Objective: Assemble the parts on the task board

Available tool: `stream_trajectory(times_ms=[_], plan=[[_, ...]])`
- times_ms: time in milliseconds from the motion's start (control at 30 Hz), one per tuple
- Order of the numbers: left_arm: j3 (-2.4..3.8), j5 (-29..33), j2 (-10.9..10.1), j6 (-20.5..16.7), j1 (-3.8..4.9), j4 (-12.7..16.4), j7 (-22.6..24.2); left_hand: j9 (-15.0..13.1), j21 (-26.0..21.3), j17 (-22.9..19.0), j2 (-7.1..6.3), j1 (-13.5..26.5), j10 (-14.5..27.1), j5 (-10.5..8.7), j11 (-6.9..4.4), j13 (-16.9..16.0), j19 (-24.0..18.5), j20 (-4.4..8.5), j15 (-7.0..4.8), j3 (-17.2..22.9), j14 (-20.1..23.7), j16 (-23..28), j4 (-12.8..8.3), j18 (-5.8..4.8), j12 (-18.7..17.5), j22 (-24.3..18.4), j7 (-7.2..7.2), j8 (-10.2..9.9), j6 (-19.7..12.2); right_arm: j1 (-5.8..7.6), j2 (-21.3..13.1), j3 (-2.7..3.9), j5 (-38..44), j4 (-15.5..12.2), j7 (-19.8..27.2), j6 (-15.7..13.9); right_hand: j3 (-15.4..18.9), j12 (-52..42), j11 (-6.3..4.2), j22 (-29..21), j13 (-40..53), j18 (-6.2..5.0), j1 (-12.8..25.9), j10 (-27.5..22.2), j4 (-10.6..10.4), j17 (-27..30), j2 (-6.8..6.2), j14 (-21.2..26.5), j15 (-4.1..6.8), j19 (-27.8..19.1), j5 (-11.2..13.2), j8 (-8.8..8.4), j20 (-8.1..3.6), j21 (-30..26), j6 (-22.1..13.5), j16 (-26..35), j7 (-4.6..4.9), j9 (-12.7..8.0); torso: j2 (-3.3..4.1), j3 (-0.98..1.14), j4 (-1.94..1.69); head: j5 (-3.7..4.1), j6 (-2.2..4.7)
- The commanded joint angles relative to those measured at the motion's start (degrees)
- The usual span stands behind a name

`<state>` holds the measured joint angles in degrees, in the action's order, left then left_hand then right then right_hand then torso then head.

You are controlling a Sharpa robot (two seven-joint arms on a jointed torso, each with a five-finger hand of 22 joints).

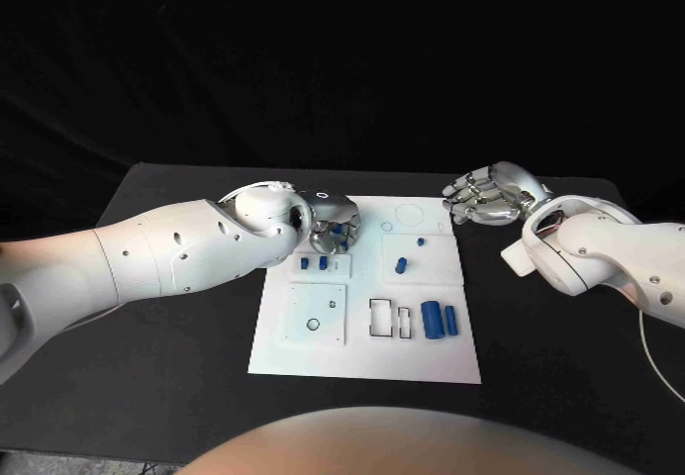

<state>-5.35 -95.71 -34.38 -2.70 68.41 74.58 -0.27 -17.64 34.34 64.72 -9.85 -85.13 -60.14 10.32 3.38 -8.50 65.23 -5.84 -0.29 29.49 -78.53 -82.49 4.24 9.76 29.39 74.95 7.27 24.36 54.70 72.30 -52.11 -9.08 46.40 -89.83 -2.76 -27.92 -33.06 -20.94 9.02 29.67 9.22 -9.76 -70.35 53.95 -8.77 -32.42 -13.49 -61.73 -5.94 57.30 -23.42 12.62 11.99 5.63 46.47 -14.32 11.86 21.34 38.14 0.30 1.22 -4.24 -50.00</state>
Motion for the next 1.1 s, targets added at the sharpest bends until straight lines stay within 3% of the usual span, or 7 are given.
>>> stream_trajectory(times_ms=[33,367,500,767,1100], plan=[[0.56,0.93,-0.77,-1.22,-0.07,1.34,0.77,-0.1,0.2,-0.22,0.21,0.57,-0.4,-0.24,0.03,-0.1,0.21,0.04,-0.01,-0.11,-0.22,-0.32,-0.33,-0.21,-0.36,2.44,0.03,-0.42,0.39,-0.07,0.03,0.0,0.22,-0.04,0.54,0.48,0.13,0.18,0.25,-0.05,-0.1,-0.63,0.18,-0.19,0.34,0.07,0.24,0.05,-0.18,0.0,-0.19,0.09,0.31,-0.22,-0.35,0.33,0.93,-0.06,0.02,-0.05,0.0,-0.05,0.0],[3.34,2.25,-5.61,-2.04,0.02,6.45,0.42,-0.18,0.33,-0.38,-0.24,1.15,-0.65,-0.35,0.09,-0.07,0.13,-0.02,0.1,-0.2,-0.15,-0.3,-0.51,-0.27,-0.68,2.42,0.04,-0.82,0.39,-0.21,0.03,0.0,0.22,0.26,0.57,0.41,0.11,0.17,0.25,-0.16,-0.19,-0.63,0.23,-0.19,0.36,0.08,0.28,0.04,-0.19,0.03,-0.28,0.14,0.32,-0.26,-0.31,0.39,0.92,-0.08,-0.33,0.11,-0.23,-0.17,0.06],[3.93,2.87,-7.19,-2.01,0.05,7.75,0.34,-0.19,0.29,-0.48,-0.34,1.23,-0.72,-0.38,0.1,-0.07,0.09,-0.03,0.11,-0.22,-0.11,-0.28,-0.55,-0.26,-0.72,2.4,0.04,-0.86,0.42,-0.27,0.03,0.0,0.22,0.28,0.59,0.44,0.11,0.17,0.25,-0.16,-0.19,-0.63,0.23,-0.19,0.36,0.08,0.28,0.04,-0.19,0.03,-0.28,0.14,0.32,-0.26,-0.31,0.39,0.92,-0.08,-0.25,0.05,-0.12,-0.15,0.21],[4.2,4.19,-8.76,-0.08,0.04,7.87,0.14,-0.23,-0.35,-1.05,-0.51,1.49,-0.86,-0.43,0.13,-0.05,-0.26,-0.07,0.16,-0.26,0.16,-0.12,-0.57,-0.16,-0.87,2.23,0.05,-1.02,0.47,-0.33,0.03,0.0,0.22,0.31,0.58,0.47,0.11,0.17,0.25,-0.16,-0.19,-0.63,0.23,-0.19,0.36,0.08,0.28,0.04,-0.19,0.03,-0.28,0.14,0.32,-0.26,-0.31,0.39,0.92,-0.08,-0.15,0.09,-0.2,-0.19,0.24],[3.99,4.86,-8.21,1.39,-0.1,5.36,0.46,-0.29,-0.89,-1.48,-0.66,1.45,-1.03,-0.28,0.18,0.0,-0.76,-0.11,0.2,-0.03,0.51,0.03,-0.99,-0.07,-1.26,2.1,0.1,-1.42,0.46,-0.36,0.09,0.0,0.22,0.32,0.6,0.49,0.11,0.17,0.25,-0.16,-0.19,-0.63,0.23,-0.19,0.36,0.08,0.28,0.04,-0.19,0.03,-0.28,0.14,0.32,-0.26,-0.31,0.39,0.92,-0.08,-0.15,-0.01,-0.11,-0.18,0.1]])
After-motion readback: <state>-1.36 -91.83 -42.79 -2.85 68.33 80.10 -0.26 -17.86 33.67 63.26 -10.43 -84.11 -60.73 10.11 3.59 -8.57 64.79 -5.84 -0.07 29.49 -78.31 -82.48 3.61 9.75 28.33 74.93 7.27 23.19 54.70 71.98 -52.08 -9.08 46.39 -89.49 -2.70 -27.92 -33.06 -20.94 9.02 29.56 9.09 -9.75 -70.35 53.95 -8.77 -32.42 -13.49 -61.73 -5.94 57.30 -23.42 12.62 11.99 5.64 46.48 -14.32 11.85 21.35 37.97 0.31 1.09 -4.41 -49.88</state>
